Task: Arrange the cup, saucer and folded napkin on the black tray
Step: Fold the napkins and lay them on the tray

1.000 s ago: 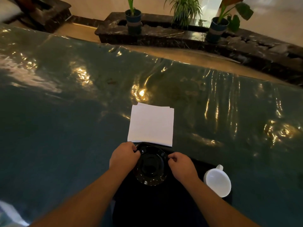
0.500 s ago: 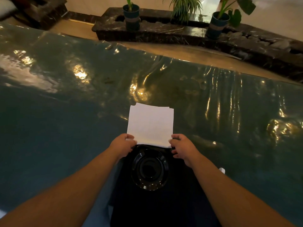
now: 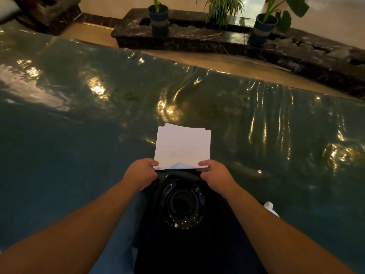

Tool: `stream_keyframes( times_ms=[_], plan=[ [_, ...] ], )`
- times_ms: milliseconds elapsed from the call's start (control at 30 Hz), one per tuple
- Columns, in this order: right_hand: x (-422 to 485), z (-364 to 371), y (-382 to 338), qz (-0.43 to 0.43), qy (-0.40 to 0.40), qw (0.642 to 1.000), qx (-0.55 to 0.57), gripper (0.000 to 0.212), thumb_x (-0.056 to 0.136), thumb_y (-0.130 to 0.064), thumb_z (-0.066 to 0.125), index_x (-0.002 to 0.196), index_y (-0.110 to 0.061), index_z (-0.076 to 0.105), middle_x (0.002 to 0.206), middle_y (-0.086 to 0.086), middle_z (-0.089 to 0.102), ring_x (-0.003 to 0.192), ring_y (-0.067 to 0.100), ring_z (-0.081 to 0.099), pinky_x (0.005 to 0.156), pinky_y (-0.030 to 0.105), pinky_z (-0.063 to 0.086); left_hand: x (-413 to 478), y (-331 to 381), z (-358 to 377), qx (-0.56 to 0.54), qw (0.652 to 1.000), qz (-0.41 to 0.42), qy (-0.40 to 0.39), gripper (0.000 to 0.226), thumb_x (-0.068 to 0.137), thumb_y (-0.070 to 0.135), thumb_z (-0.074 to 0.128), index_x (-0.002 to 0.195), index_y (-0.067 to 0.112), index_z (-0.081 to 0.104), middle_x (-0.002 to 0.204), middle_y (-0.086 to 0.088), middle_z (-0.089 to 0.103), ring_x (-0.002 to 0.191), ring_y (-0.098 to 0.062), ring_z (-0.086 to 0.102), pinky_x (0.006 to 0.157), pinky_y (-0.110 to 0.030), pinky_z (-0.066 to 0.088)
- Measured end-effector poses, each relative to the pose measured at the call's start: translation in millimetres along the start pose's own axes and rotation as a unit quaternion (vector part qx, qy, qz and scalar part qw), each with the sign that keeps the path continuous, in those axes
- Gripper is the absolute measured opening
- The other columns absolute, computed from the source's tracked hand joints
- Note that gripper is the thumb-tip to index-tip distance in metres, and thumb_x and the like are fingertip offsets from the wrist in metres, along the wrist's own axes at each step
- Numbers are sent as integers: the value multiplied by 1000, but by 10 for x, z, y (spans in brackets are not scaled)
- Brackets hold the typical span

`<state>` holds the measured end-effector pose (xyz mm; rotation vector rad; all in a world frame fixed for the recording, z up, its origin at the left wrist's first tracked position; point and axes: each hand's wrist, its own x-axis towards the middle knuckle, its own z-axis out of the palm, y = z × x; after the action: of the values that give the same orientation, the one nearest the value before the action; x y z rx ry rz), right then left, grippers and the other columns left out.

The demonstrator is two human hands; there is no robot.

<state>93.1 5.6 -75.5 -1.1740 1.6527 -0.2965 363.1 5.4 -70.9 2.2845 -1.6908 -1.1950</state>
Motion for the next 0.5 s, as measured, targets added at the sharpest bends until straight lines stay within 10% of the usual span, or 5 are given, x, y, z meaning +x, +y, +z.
stream_keyframes(
  times_ms=[133,267,333,400,500],
  plan=[
    [-111,-84,-90,-55,77,993,-65,14,94,-13,70,102,-24,73,93,-2,74,75,13,69,63,28,59,-104,41,-54,40,996,53,57,33,89,14,62,118,22,76,119,-3,74,106,-24,67,92,-33,54],
    [-168,-231,-293,-123,135,981,-64,6,90,-27,76,95,-27,80,94,-1,71,85,18,68,81,39,61,-146,191,-191,-20,990,81,116,15,91,18,68,99,19,80,93,-2,70,91,-24,70,74,-29,46],
    [-207,-369,-392,-169,174,968,-68,6,86,-29,80,93,-29,82,97,-6,68,91,13,65,83,22,56,-171,287,-303,-97,983,84,135,6,92,20,68,95,21,74,93,0,67,89,-21,66,72,-30,44],
    [-319,-539,-520,-174,166,971,-2,5,89,-18,80,89,-23,80,89,-12,65,78,3,61,68,3,45,-216,412,-430,-184,971,83,129,4,94,21,67,98,20,68,95,-1,69,82,-15,62,67,-29,44],
    [-462,-745,-672,-144,94,970,171,10,95,-15,73,89,-21,77,78,-7,71,70,8,63,68,19,51,-318,621,-591,-275,949,111,109,3,97,26,67,98,23,67,87,4,67,71,-9,57,64,-26,44]
  ],
)
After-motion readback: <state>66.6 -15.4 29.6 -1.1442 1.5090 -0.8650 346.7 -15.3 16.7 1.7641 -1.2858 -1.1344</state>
